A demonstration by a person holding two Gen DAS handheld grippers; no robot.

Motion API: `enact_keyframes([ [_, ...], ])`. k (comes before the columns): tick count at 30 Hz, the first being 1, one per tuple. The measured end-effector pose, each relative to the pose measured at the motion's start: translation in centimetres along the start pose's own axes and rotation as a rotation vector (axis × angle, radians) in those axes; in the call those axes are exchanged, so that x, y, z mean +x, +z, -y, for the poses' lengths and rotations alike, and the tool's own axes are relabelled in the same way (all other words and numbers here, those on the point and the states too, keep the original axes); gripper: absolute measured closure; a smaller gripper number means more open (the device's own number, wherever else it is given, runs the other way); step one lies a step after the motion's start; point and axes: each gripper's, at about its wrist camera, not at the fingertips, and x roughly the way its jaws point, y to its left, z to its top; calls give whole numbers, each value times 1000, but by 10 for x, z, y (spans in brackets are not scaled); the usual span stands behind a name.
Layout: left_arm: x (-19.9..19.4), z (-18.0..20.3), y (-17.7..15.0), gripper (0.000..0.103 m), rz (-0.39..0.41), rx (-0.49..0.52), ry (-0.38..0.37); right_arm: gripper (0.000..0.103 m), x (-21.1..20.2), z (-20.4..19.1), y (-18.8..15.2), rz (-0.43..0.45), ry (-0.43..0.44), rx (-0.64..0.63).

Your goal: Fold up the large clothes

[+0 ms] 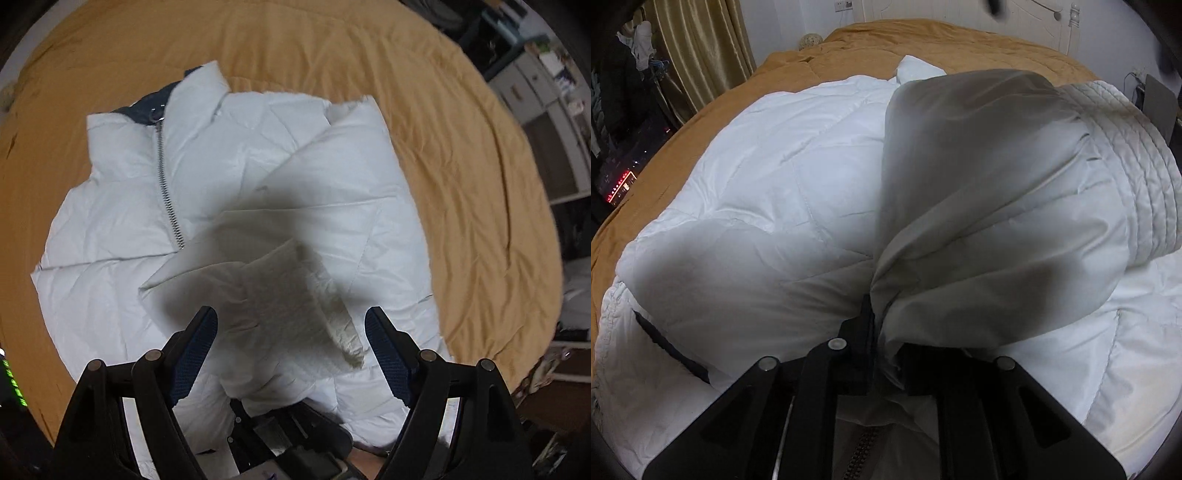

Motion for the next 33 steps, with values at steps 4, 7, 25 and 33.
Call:
enact_keyframes([
  [4, 36, 14, -1, 69, 13, 14, 169, 90, 1, 1, -1, 7, -2, -4],
  [7, 25, -23, -12, 97, 69, -95, 71, 89, -9, 2, -14, 12, -14, -20],
  [25, 7, -286, -177, 98, 346, -500, -371, 11, -143, -12, -39, 261, -41, -157],
  [33, 77, -319, -234, 102, 323, -613, -364, 5, -91, 53, 8, 119, 157, 256],
])
